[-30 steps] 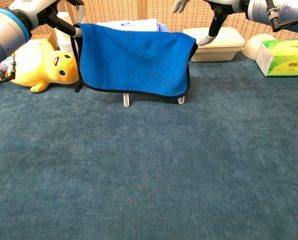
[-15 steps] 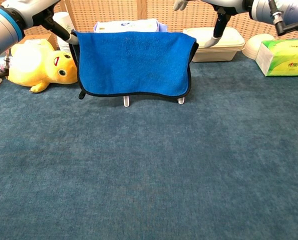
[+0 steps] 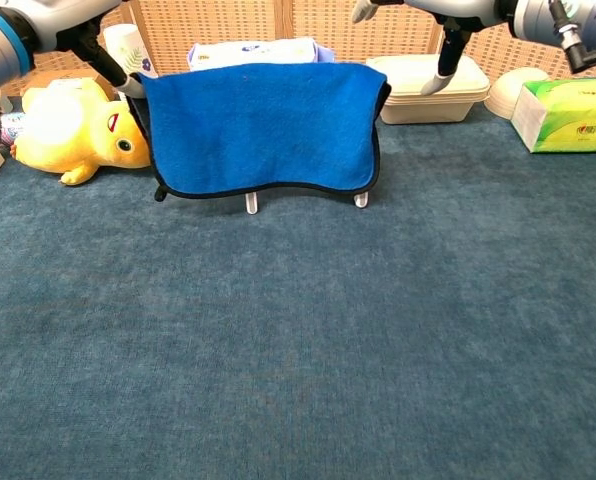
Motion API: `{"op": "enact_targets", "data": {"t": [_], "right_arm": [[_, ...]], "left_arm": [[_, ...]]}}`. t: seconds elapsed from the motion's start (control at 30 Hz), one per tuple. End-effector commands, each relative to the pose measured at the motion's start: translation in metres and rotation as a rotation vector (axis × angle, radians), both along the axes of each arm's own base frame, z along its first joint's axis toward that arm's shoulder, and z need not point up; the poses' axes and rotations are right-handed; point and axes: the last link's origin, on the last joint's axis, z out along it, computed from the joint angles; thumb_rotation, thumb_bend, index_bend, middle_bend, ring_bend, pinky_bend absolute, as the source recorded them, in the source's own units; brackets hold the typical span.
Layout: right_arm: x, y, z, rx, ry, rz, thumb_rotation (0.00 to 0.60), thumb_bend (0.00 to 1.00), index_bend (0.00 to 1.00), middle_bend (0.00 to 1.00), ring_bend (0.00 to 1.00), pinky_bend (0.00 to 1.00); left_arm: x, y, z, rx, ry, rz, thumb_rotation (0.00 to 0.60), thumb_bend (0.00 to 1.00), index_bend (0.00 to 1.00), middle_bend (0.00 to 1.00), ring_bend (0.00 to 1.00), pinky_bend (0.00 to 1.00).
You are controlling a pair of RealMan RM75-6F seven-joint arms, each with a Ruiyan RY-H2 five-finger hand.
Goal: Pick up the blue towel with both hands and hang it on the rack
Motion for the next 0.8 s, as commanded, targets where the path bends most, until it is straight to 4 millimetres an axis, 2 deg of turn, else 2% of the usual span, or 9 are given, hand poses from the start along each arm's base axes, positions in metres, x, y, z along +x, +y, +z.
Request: {"op": "enact_targets", "data": {"t": [0.03,0.27,0.8], "right_arm": [[-0.001,0.001,0.001,-0.005,0.019,0.008,0.6,0.04,0.13,0.16,0.0,0.0],[-0.005,0.003,0.003,-0.007,0.055,0.007,0.6,0.03,0.11,0.14,0.0,0.0],[-0.009,0.006,0.011,-0.016,0.051,-0.005,0.6,0.03,0.11,0.14,0.0,0.0]], "left_arm": [[-0.002,-0.002,0.006,-0.015,0.05,0.015,0.6,0.19,0.0,0.0,0.0,0.0],[0.0,-0.005,0.011,-0.046,0.122,0.043,0.6,0.16,0.0,0.0,0.0,0.0],[0.014,-0.004,0.012,0.015,0.067,0.042,0.6,0.15,0.0,0.0,0.0,0.0]]}}
